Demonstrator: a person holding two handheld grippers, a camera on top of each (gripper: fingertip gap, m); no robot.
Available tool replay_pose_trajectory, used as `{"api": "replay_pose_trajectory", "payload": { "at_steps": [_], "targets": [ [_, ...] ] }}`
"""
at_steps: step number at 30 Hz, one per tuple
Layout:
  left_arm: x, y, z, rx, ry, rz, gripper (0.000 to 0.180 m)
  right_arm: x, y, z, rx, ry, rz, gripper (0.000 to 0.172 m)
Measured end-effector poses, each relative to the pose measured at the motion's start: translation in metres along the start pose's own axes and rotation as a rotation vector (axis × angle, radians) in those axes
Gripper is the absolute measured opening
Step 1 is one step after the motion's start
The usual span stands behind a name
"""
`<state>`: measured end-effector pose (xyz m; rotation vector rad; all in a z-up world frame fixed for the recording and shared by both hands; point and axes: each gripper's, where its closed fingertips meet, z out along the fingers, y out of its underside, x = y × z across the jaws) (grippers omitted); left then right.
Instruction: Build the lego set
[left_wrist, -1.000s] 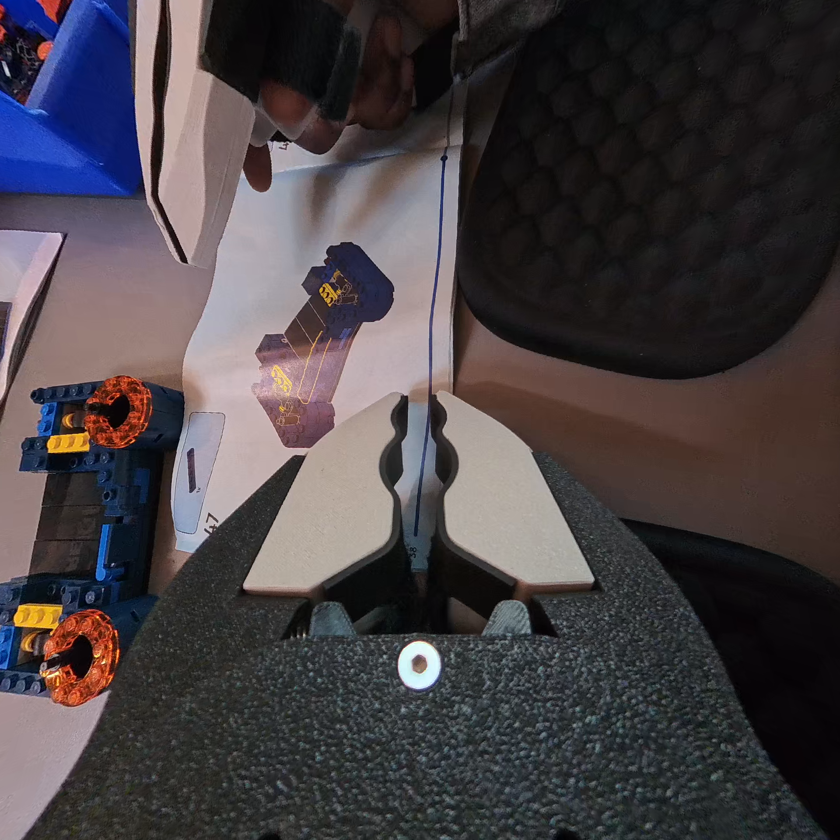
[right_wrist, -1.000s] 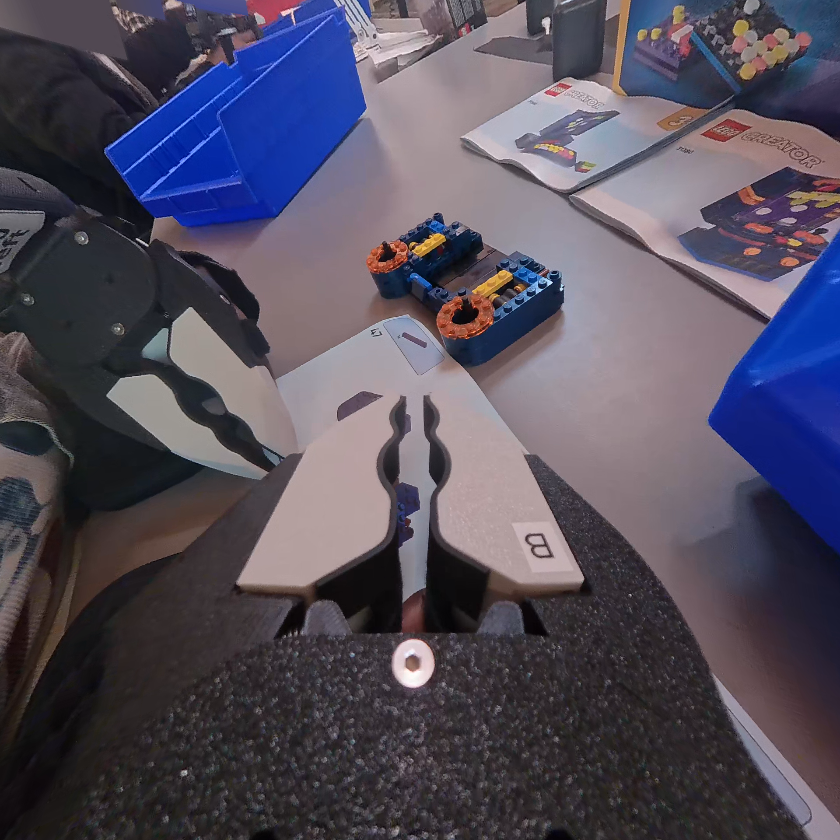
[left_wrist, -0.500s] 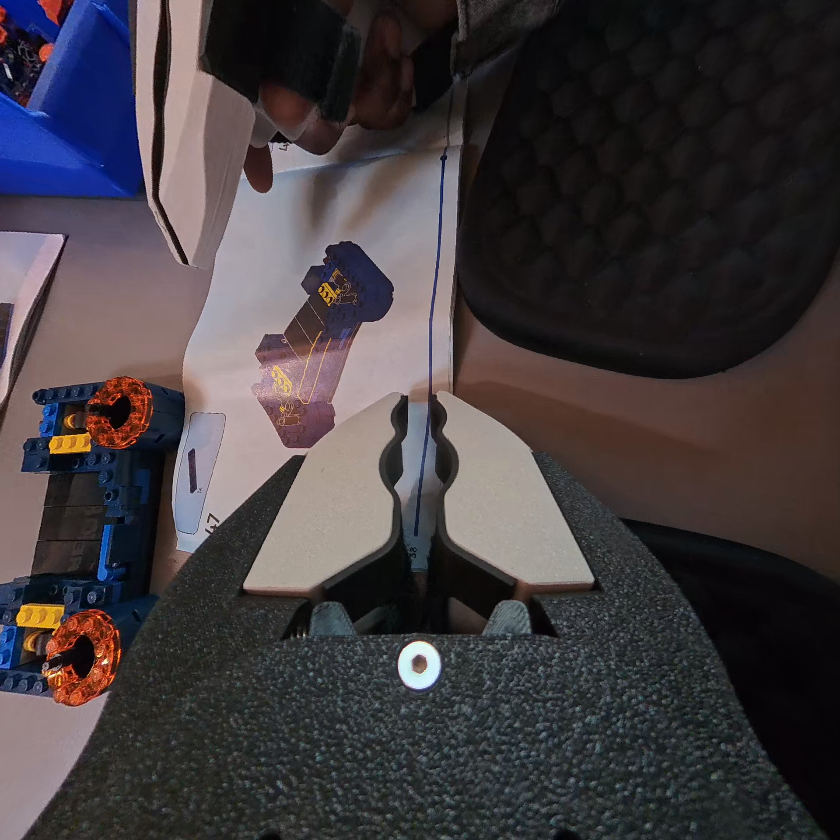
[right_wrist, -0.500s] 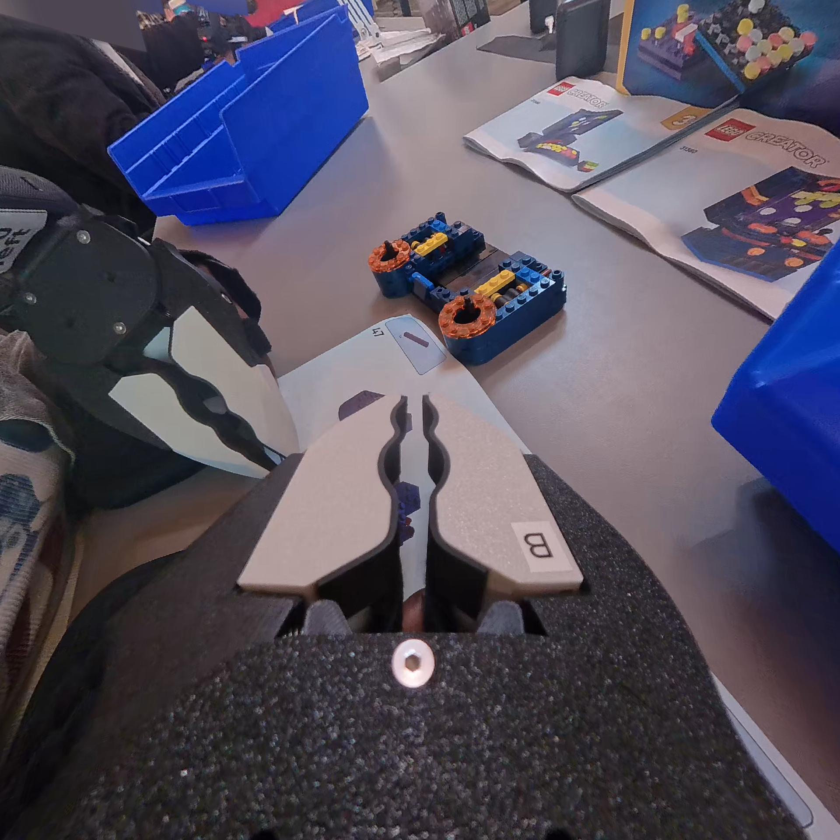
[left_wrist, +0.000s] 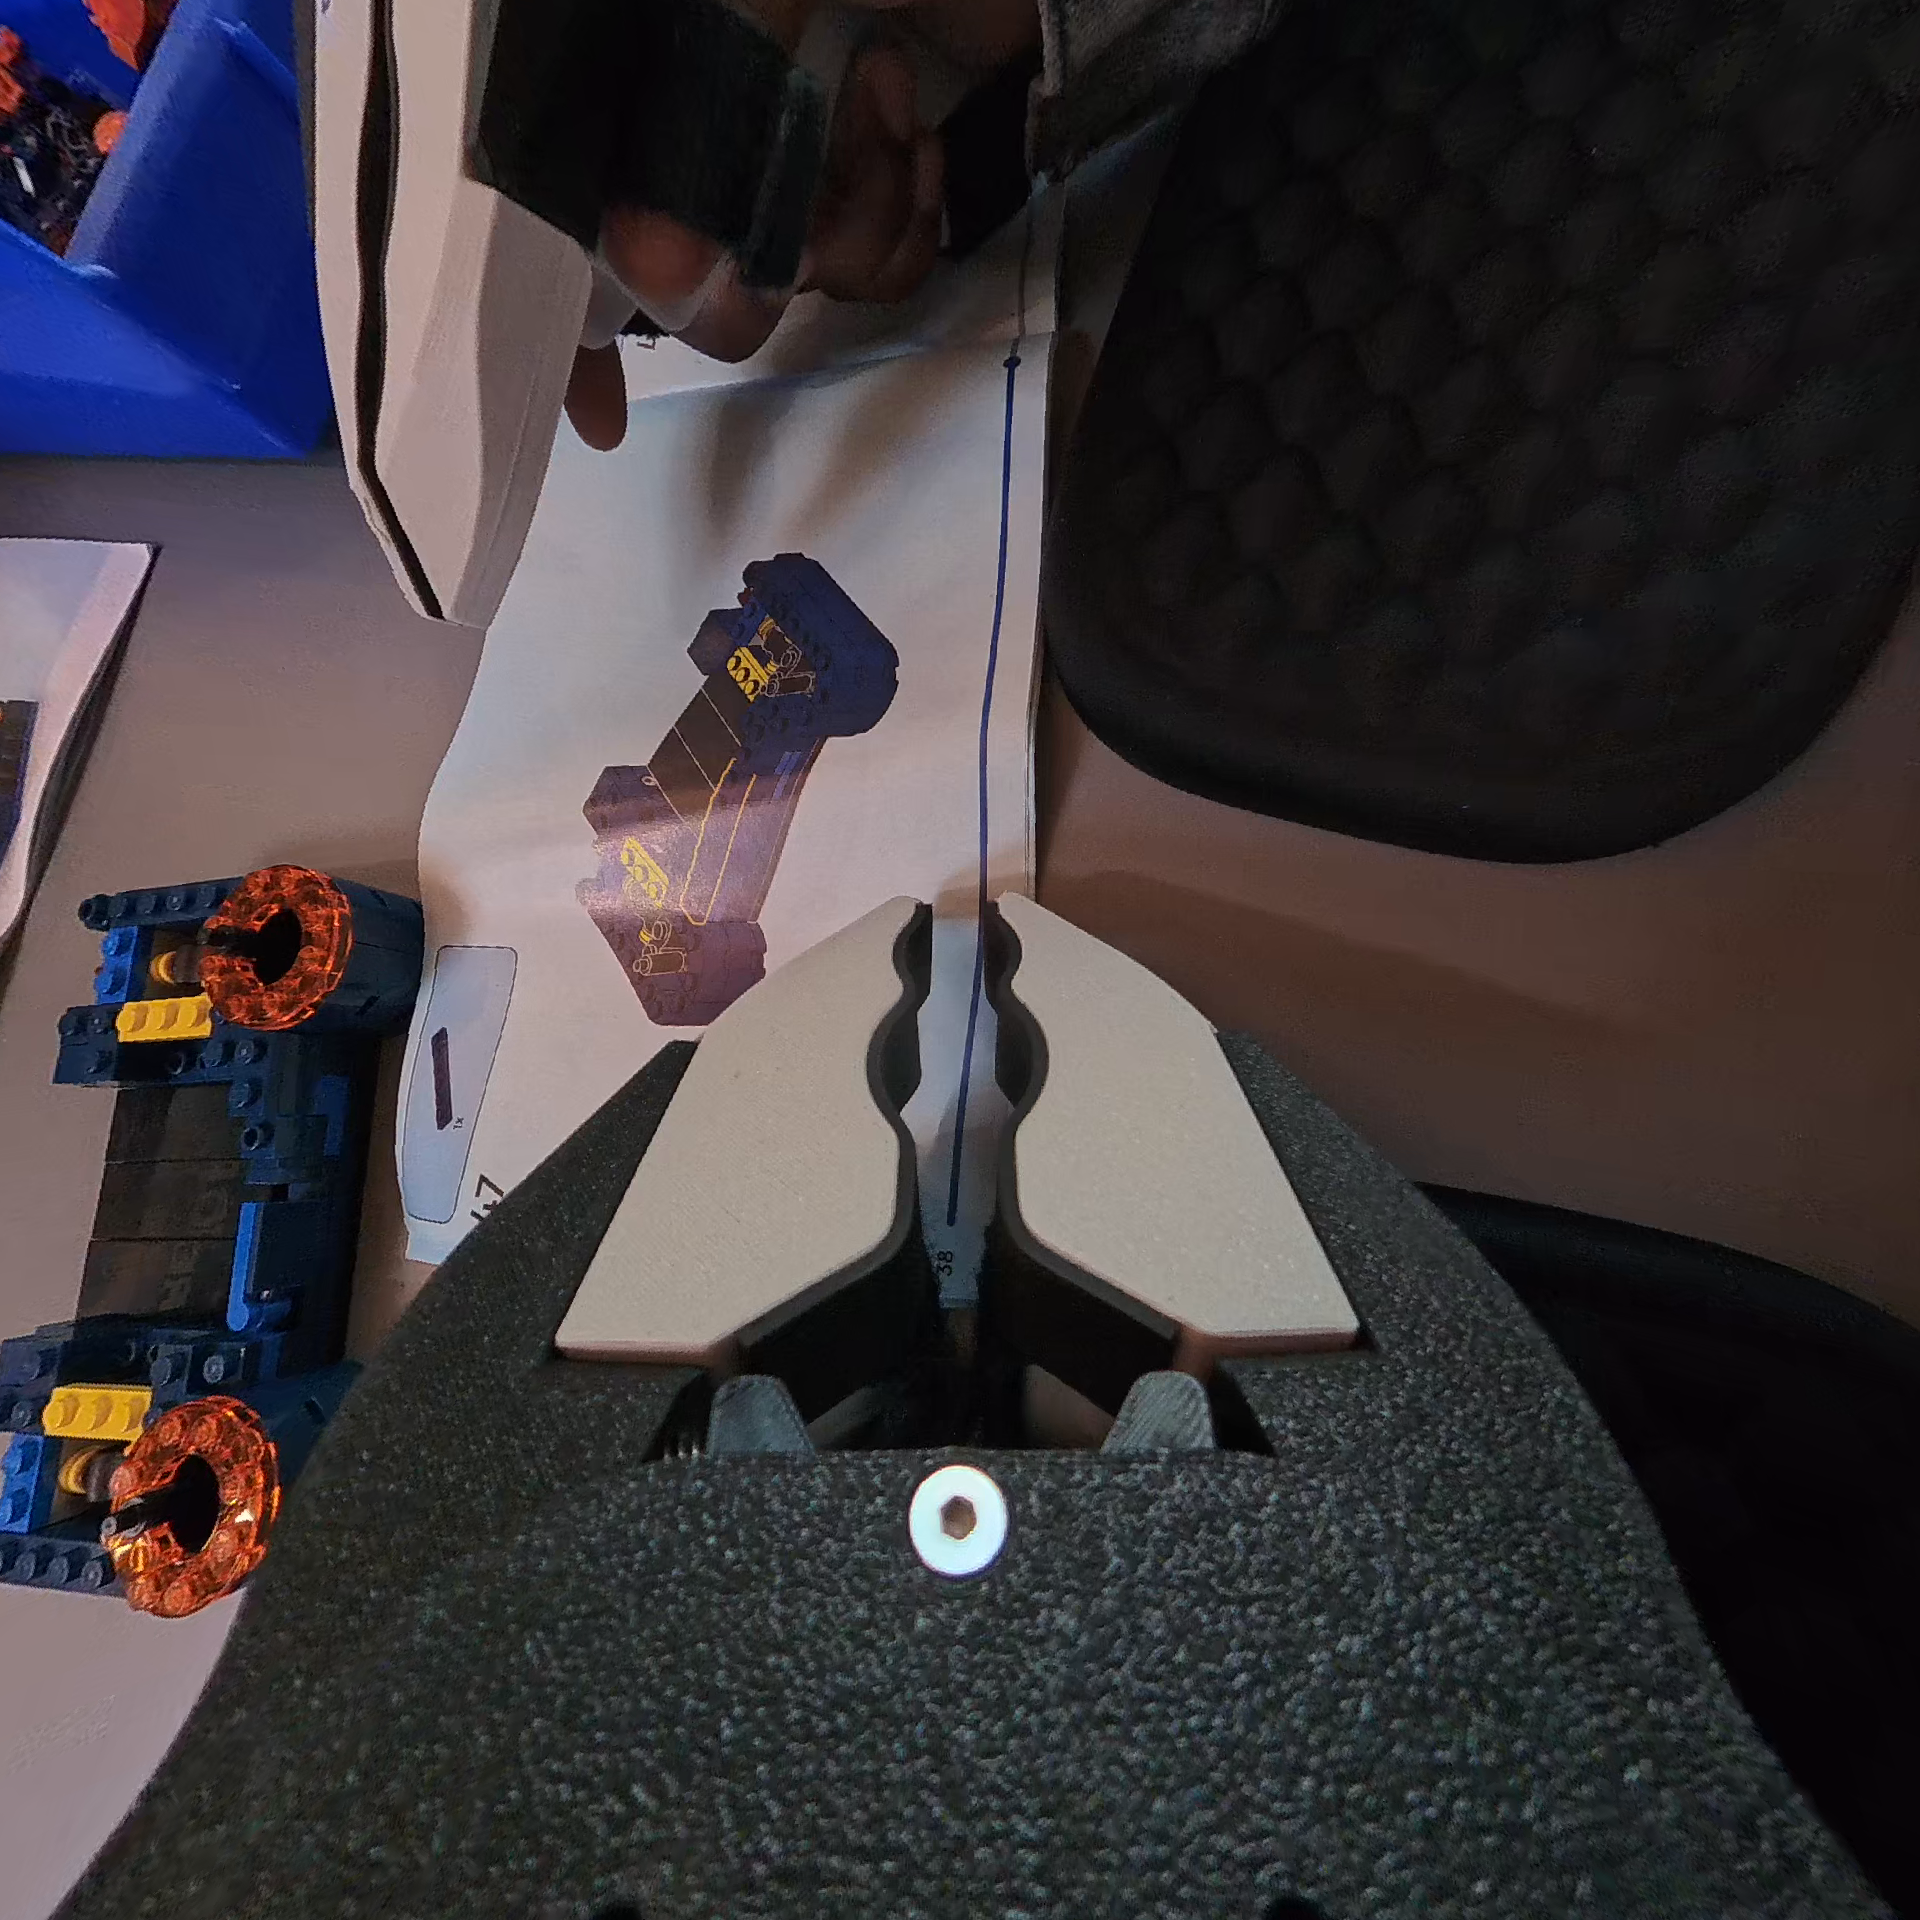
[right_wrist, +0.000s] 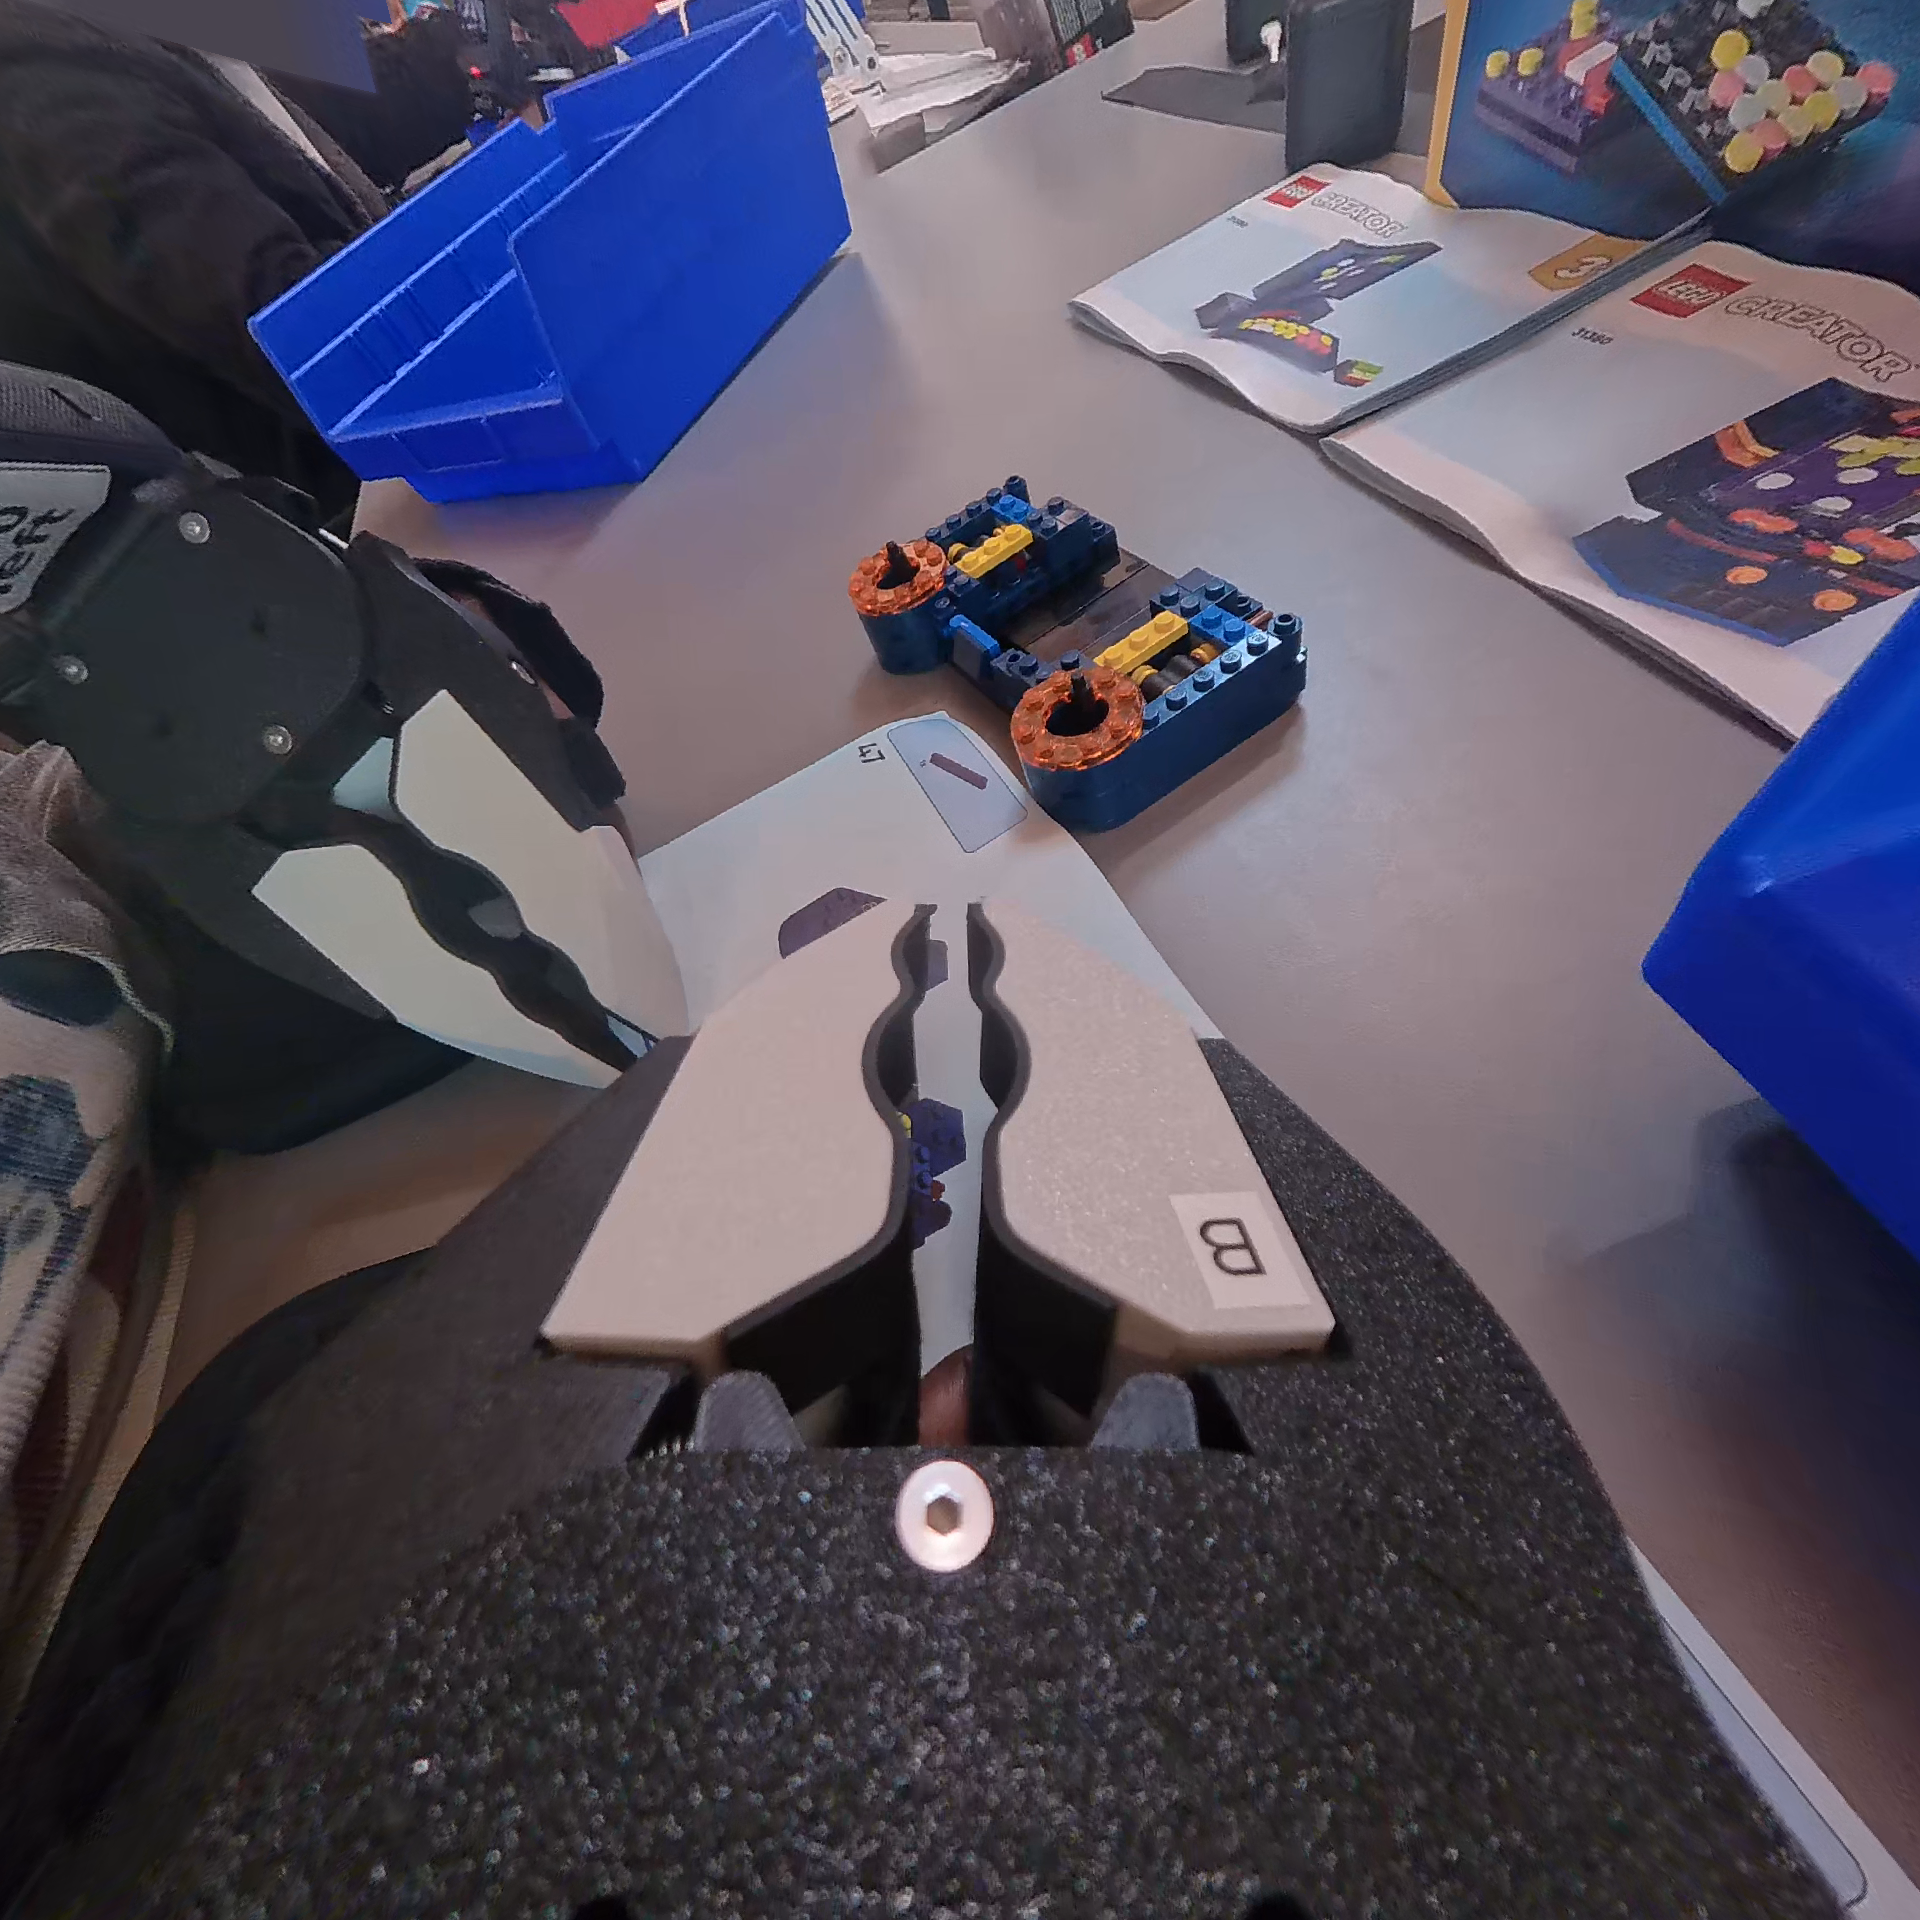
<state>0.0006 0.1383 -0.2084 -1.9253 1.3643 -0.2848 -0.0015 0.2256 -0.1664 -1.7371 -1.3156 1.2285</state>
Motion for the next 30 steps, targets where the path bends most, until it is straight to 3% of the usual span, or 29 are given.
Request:
{"api": "replay_pose_trajectory", "payload": {
  "at_steps": [22,26,28,30],
  "targets": [
    [-0.001,-0.001,0.0,0.001,-0.02,0.013,0.011,-0.001,0.0,0.001,-0.003,-0.004,0.001,0.01],
    [-0.022,-0.017,-0.018,0.121,-0.167,-0.03,0.029,-0.001,0.0,0.001,0.001,-0.005,-0.001,0.01],
    [-0.043,-0.026,-0.049,0.222,-0.289,-0.097,0.042,-0.001,-0.001,0.001,0.004,-0.005,-0.003,0.01],
    [-0.079,-0.009,-0.099,0.245,-0.515,-0.177,0.053,-0.001,0.0,0.001,0.0,-0.005,-0.005,0.01]
  ]
}}
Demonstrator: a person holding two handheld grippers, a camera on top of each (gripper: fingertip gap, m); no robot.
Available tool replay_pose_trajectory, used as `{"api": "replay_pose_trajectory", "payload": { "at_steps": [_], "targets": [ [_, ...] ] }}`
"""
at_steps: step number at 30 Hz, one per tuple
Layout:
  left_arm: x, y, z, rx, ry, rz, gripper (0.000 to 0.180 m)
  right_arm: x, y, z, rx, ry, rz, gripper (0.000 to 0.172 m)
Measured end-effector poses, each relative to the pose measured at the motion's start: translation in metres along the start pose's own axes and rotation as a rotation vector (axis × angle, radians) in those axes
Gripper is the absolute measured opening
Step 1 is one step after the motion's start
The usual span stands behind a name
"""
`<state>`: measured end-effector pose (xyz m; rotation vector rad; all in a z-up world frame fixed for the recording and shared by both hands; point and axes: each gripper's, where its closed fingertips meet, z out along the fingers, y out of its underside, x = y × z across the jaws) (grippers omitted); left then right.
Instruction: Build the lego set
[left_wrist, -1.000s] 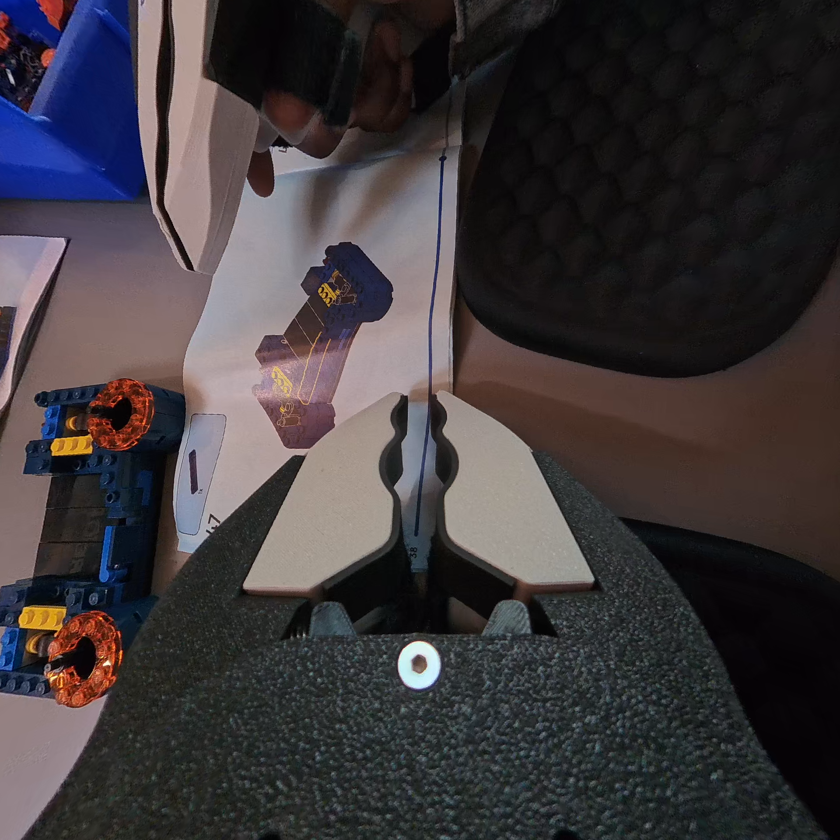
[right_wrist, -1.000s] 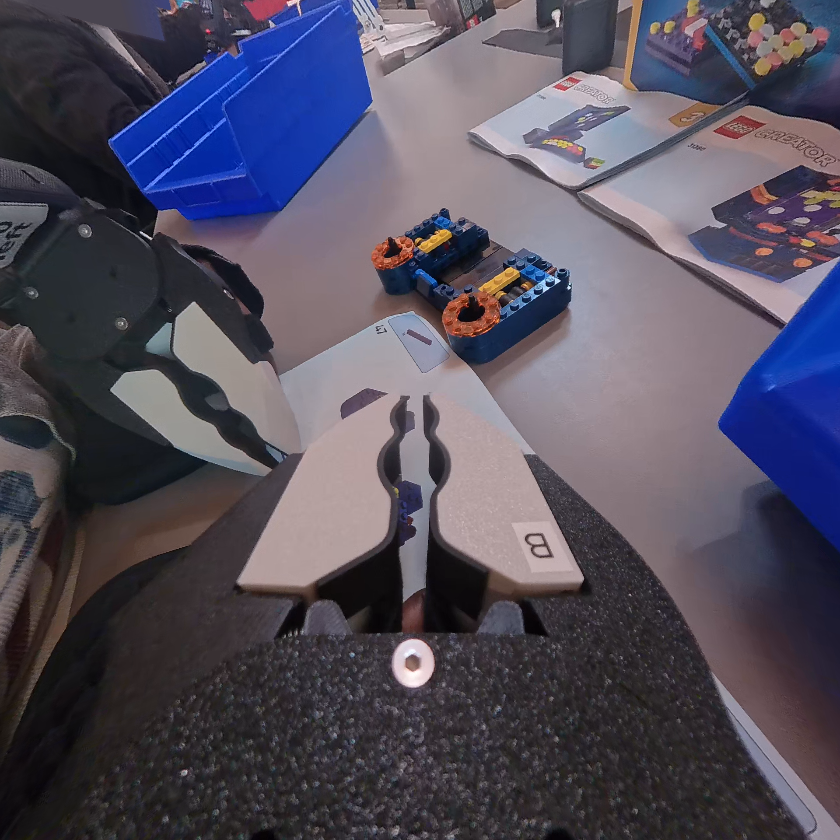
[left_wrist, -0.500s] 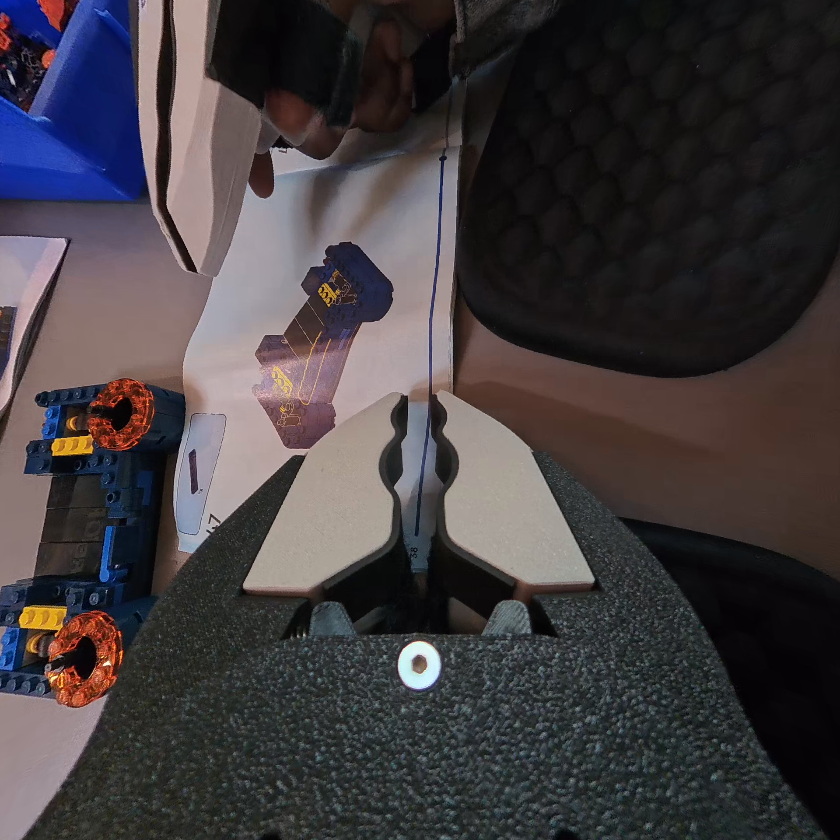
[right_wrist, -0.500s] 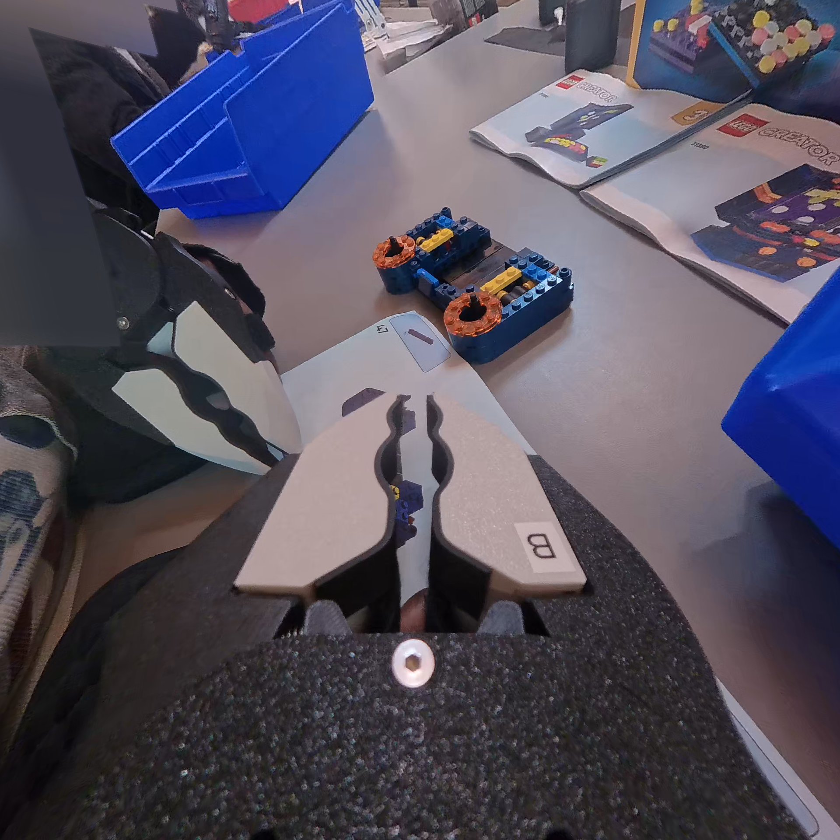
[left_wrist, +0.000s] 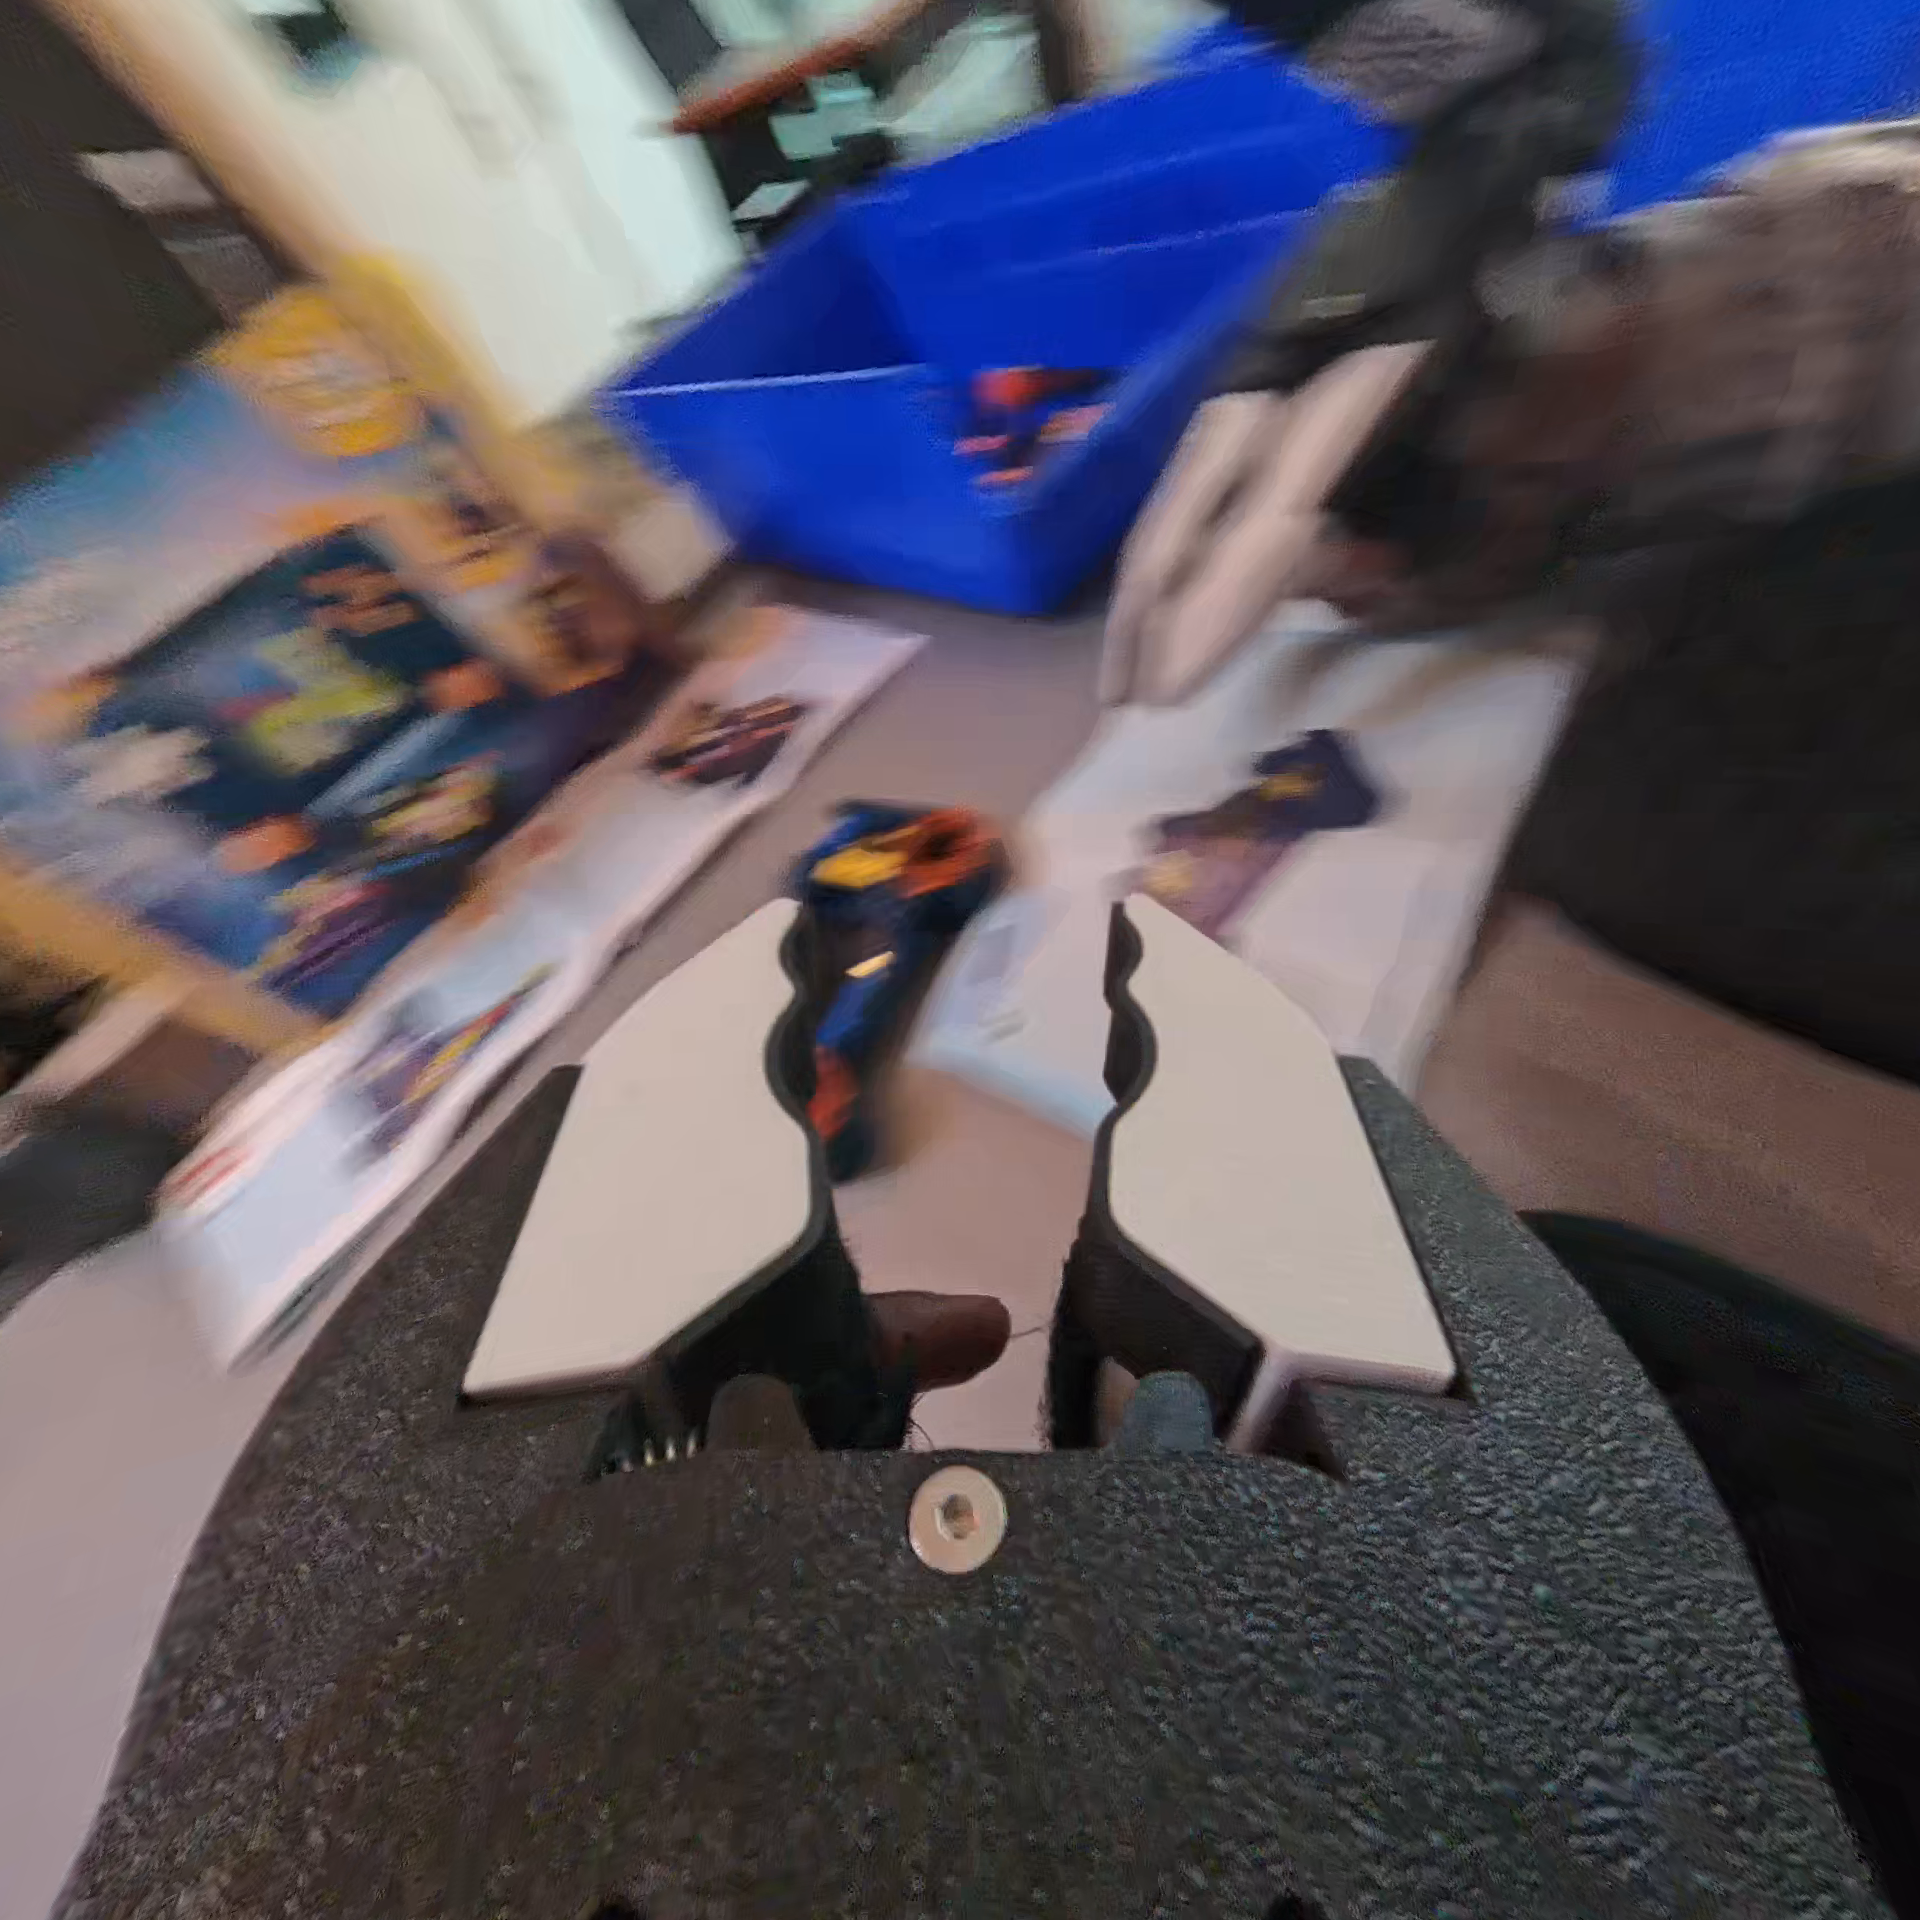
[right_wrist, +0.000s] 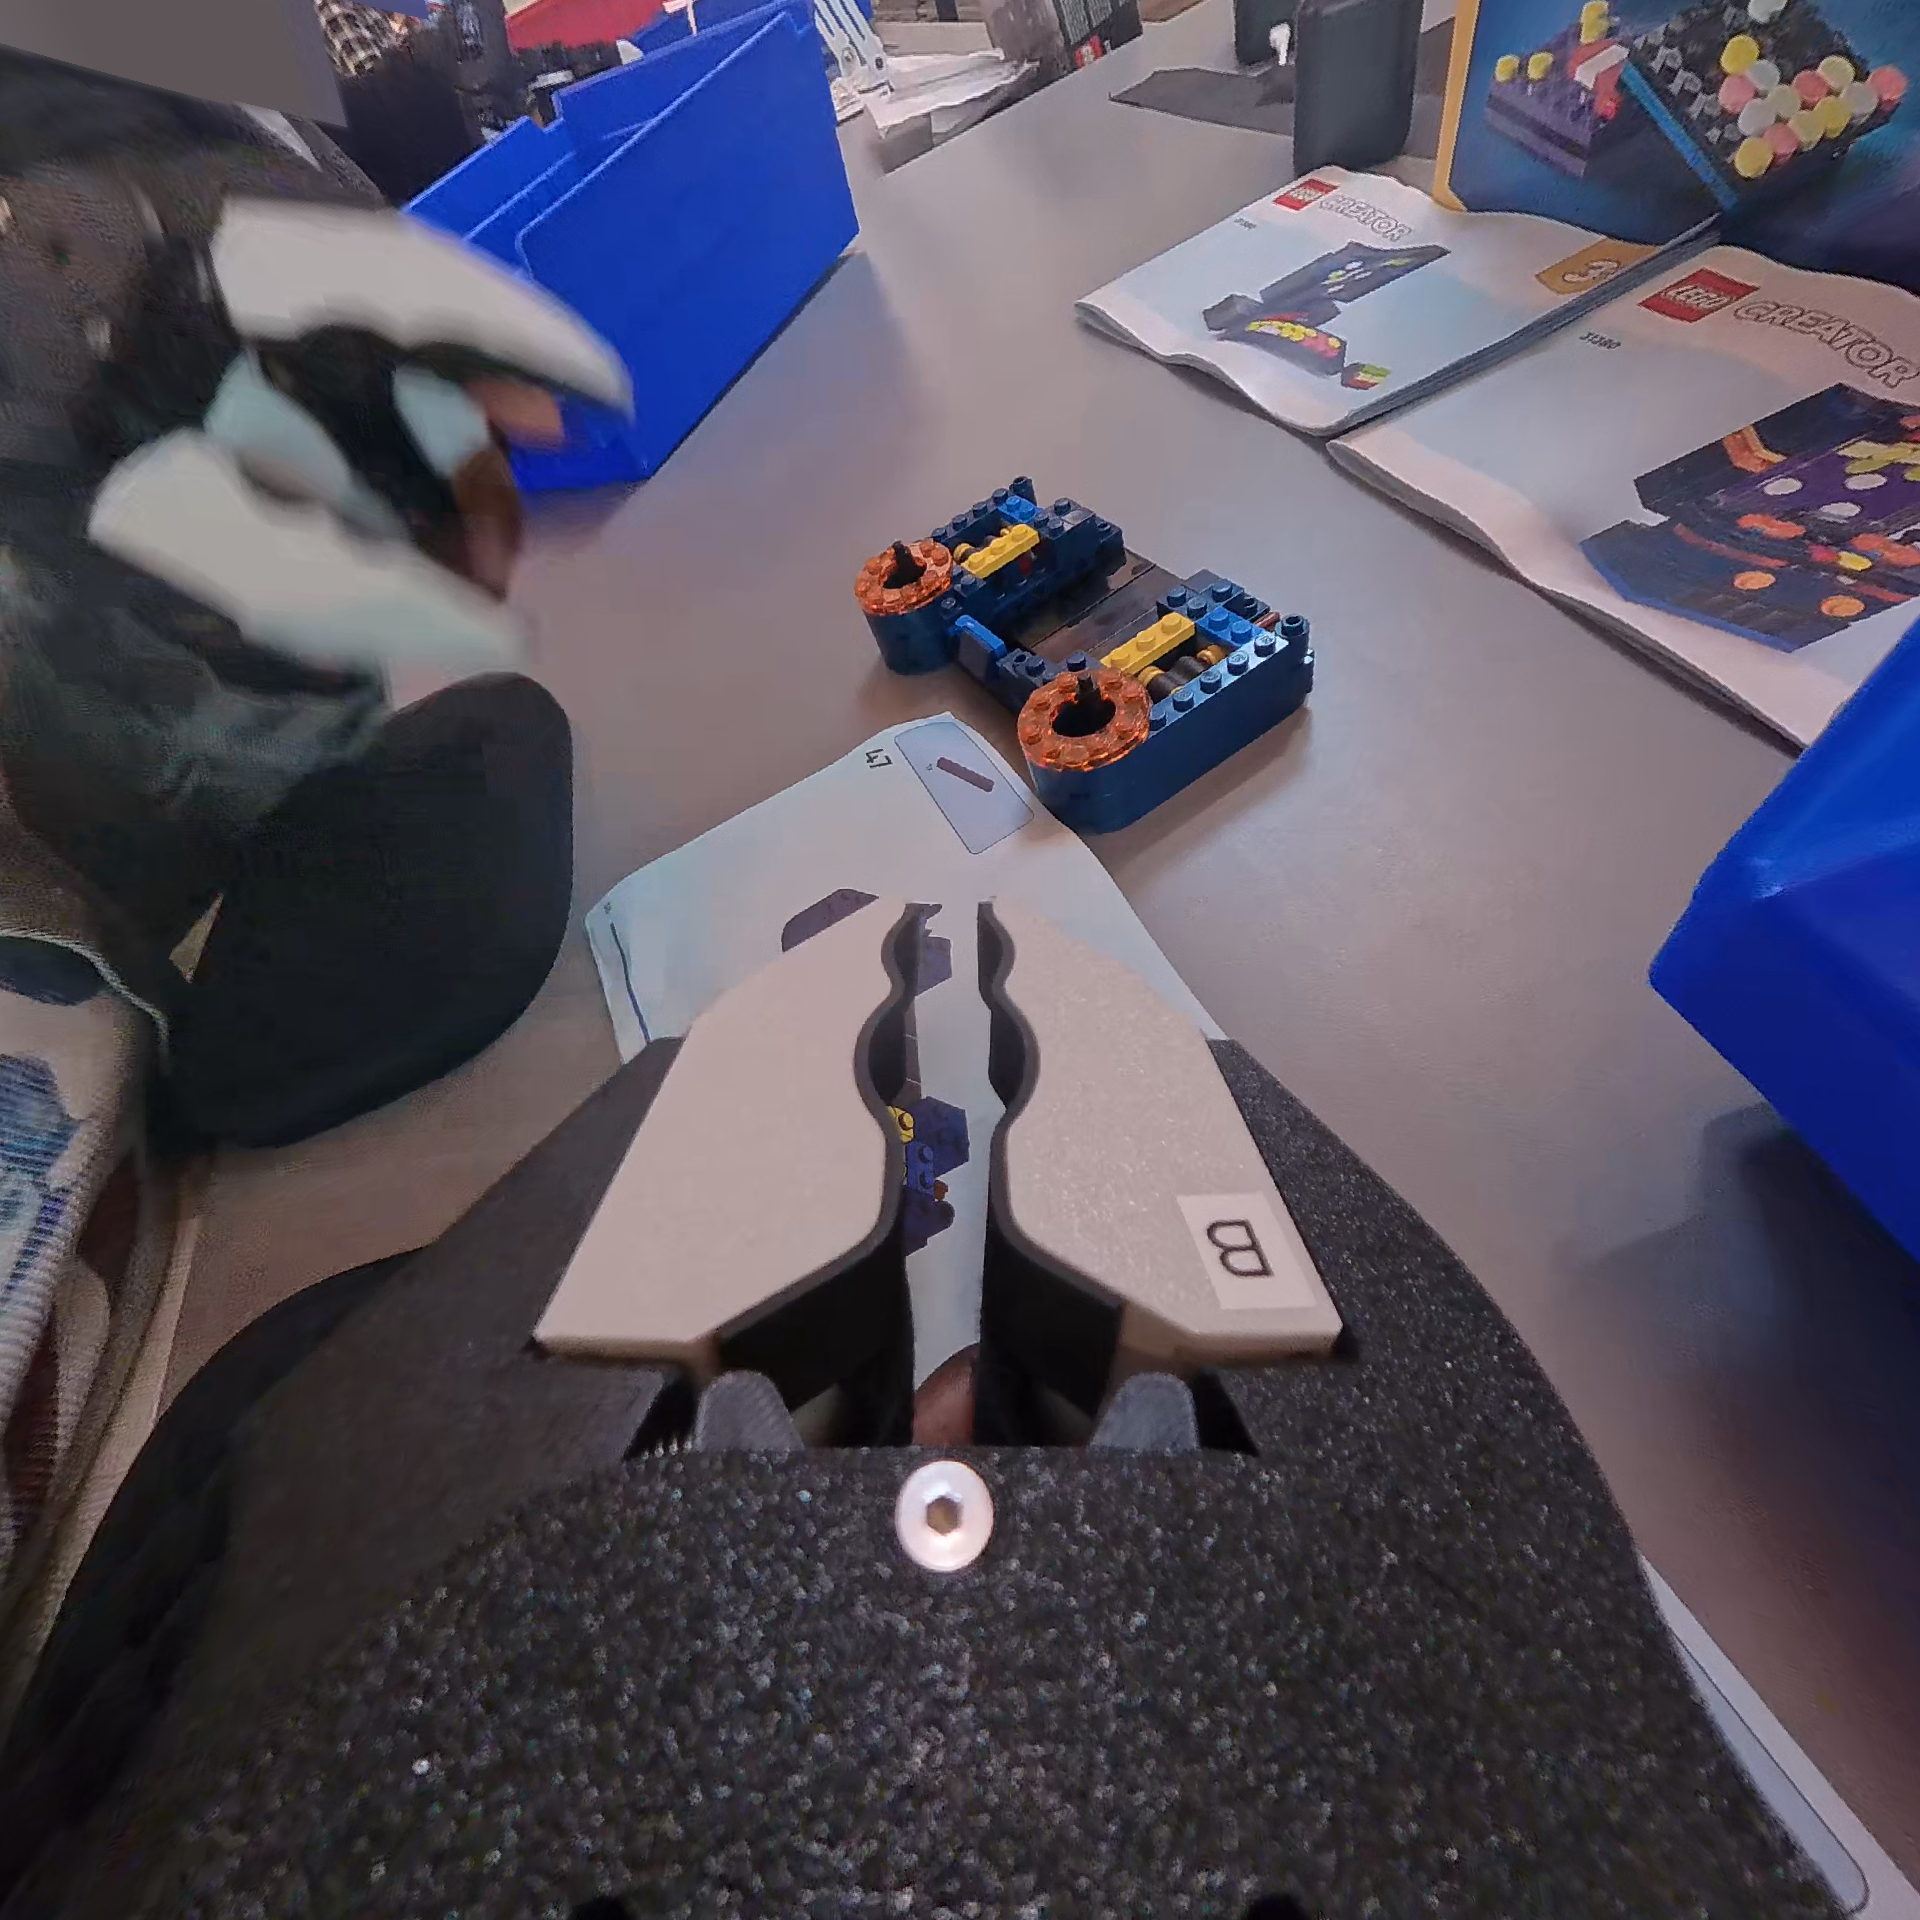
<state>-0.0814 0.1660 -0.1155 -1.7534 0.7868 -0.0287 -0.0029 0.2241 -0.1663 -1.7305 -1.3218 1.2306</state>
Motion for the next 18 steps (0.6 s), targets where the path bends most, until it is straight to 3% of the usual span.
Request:
{"api": "replay_pose_trajectory", "payload": {
  "at_steps": [2,4,6,8,14,18],
  "targets": [
    [-0.072,0.025,-0.045,-0.08,-0.3,-0.072,0.062,-0.001,0.001,0.001,-0.005,0.0,-0.008,0.01],
    [-0.126,0.068,-0.098,-0.232,-0.537,-0.151,0.078,-0.002,0.001,0.001,-0.011,0.0,-0.017,0.01],
    [-0.146,0.107,-0.132,-0.34,-0.609,-0.247,0.084,-0.002,0.002,0.002,-0.017,0.001,-0.024,0.01],
    [-0.15,0.129,-0.145,-0.358,-0.611,-0.324,0.085,-0.003,0.002,0.002,-0.019,0.0,-0.027,0.01],
    [-0.138,0.081,-0.126,-0.167,-0.587,-0.209,0.062,-0.012,-0.025,-0.017,0.09,0.03,-0.134,0.017],
    [-0.109,0.019,-0.089,0.045,-0.362,-0.202,0.051,0.018,-0.066,-0.072,0.176,0.272,-0.165,0.031]
  ]
}}
